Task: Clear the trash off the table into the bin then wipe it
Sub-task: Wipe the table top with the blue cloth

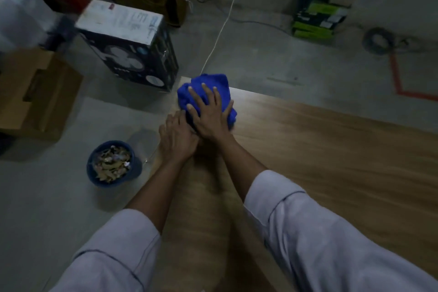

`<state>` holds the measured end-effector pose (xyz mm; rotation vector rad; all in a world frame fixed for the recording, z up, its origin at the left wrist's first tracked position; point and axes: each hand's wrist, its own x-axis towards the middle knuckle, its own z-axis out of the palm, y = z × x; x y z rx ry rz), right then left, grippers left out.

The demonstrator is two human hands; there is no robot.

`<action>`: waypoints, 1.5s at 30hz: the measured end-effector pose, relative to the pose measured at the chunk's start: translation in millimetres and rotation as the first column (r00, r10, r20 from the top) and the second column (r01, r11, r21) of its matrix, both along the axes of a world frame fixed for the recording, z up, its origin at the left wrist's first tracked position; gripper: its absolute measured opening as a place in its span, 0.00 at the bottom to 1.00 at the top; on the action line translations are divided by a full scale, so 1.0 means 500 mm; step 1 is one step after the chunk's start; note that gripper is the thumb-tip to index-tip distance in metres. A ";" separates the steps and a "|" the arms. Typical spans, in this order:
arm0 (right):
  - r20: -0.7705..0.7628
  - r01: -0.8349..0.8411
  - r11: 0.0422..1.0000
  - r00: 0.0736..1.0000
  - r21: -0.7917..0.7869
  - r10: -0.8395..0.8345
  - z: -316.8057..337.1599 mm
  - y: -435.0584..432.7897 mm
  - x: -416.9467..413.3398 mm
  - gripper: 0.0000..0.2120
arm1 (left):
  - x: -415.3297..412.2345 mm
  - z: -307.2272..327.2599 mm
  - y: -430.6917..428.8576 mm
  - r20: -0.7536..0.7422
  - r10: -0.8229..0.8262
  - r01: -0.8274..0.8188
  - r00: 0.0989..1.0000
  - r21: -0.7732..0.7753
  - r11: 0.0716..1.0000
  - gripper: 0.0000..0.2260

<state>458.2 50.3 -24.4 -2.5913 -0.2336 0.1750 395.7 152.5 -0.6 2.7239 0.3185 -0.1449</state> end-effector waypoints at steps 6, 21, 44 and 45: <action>0.133 0.061 0.975 0.991 -0.212 -0.033 -0.112 0.051 0.125 0.25 | 0.136 -0.068 0.047 -0.055 -0.147 0.141 0.988 -0.099 0.985 0.34; 0.222 0.399 0.877 0.911 -0.269 -0.346 -0.124 -0.254 0.103 0.21 | 0.159 -0.118 -0.170 -0.246 -0.242 0.262 0.939 0.052 0.964 0.37; 0.188 0.533 0.796 0.846 -0.288 -0.498 -0.143 -0.911 -0.035 0.22 | 0.106 -0.143 -0.846 -0.097 -0.574 0.578 0.813 0.016 0.816 0.27; 0.186 0.539 0.792 0.842 -0.287 -0.506 -0.143 -0.931 -0.039 0.22 | 0.104 -0.145 -0.866 -0.091 -0.578 0.582 0.811 0.015 0.813 0.27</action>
